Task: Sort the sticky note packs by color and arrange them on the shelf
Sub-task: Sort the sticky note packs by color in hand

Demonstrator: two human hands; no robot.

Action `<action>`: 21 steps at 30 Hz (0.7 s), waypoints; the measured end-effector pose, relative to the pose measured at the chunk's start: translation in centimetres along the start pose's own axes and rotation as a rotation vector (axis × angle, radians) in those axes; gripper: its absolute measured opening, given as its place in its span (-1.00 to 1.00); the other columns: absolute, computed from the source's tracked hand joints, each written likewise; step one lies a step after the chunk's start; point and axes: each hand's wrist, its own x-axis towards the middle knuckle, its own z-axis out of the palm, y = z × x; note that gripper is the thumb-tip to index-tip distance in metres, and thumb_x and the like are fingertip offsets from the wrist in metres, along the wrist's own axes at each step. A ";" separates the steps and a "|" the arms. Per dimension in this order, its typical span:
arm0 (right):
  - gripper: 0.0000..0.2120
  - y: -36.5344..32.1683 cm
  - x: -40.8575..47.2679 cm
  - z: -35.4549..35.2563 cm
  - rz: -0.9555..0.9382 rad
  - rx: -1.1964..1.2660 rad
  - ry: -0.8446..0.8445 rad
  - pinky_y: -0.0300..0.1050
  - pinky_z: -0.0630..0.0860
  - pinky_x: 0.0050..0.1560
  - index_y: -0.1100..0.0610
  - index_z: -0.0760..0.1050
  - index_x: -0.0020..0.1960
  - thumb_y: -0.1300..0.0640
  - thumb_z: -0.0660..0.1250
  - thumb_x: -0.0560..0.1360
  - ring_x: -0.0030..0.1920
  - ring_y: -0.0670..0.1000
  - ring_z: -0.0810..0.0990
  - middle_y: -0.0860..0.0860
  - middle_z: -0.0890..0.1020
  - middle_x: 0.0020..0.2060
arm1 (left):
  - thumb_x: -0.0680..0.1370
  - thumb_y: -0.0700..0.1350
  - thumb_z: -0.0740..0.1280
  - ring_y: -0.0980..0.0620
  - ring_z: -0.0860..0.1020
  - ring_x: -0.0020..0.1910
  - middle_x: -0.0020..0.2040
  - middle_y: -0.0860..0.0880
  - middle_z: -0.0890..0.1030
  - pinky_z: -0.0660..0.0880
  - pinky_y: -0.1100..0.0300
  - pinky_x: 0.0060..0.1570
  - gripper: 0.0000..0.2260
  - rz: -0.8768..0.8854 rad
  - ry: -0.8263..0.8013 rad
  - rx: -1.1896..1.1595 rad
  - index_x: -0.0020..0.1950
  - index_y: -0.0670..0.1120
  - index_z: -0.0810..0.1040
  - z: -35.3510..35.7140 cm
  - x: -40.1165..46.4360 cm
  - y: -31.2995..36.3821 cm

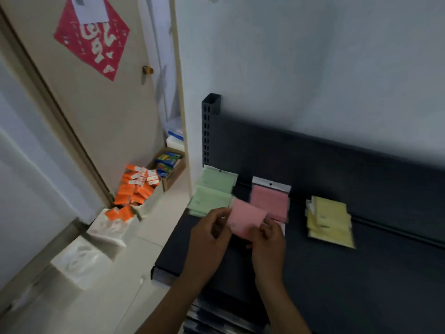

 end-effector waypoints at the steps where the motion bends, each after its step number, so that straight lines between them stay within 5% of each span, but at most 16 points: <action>1: -0.73 0.2 -0.1 -0.3 -0.005 -0.006 0.037 0.00 0.61 -0.13 0.03 0.54 0.16 0.32 0.35 0.54 -0.03 0.01 0.69 -0.02 0.70 0.01 | 0.57 -0.25 0.38 0.19 0.62 0.05 0.08 0.18 0.66 0.57 0.27 0.03 -0.69 -0.004 -0.041 -0.014 0.25 0.05 0.58 0.1 -0.1 -0.3; 8: -0.75 1.4 0.2 -0.5 -0.109 -0.286 0.190 0.12 0.66 -0.02 0.02 0.62 0.17 0.19 0.42 0.51 -0.03 -0.01 0.65 0.08 0.62 0.05 | 0.58 -0.22 0.37 0.27 0.58 0.15 0.21 0.13 0.61 0.52 0.37 0.11 -0.55 -0.055 -0.296 -0.091 0.41 0.14 0.45 -0.8 -0.7 -1.8; 13: -0.69 0.9 1.2 -1.2 -0.167 -0.482 0.208 -0.02 0.62 0.08 0.10 0.62 0.24 0.21 0.41 0.49 0.01 -0.01 0.61 0.14 0.61 0.08 | 0.58 -0.21 0.37 0.31 0.54 0.20 0.28 0.16 0.55 0.49 0.38 0.15 -0.43 -0.047 -0.438 -0.134 0.40 0.34 0.31 -0.4 -0.3 -1.4; 17: -0.67 0.8 0.1 -1.9 -0.209 -0.598 0.289 -0.26 0.35 0.14 0.14 0.57 0.27 0.25 0.37 0.51 0.10 -0.04 0.40 0.12 0.48 0.14 | 0.54 -0.37 0.35 0.22 0.49 0.32 0.47 0.06 0.38 0.50 0.35 0.14 -0.38 0.046 -0.301 -0.237 0.44 0.20 0.34 0.8 -0.6 -0.6; 21: -0.74 1.3 -0.9 -2.4 -0.238 -0.592 0.318 -0.05 0.45 0.23 0.13 0.58 0.20 0.28 0.35 0.53 0.17 0.10 0.46 0.09 0.42 0.15 | 0.52 -0.38 0.35 0.05 0.55 0.19 0.25 0.11 0.49 0.55 0.22 0.06 -0.50 0.155 -0.211 -0.168 0.30 0.13 0.47 0.8 -1.3 -1.0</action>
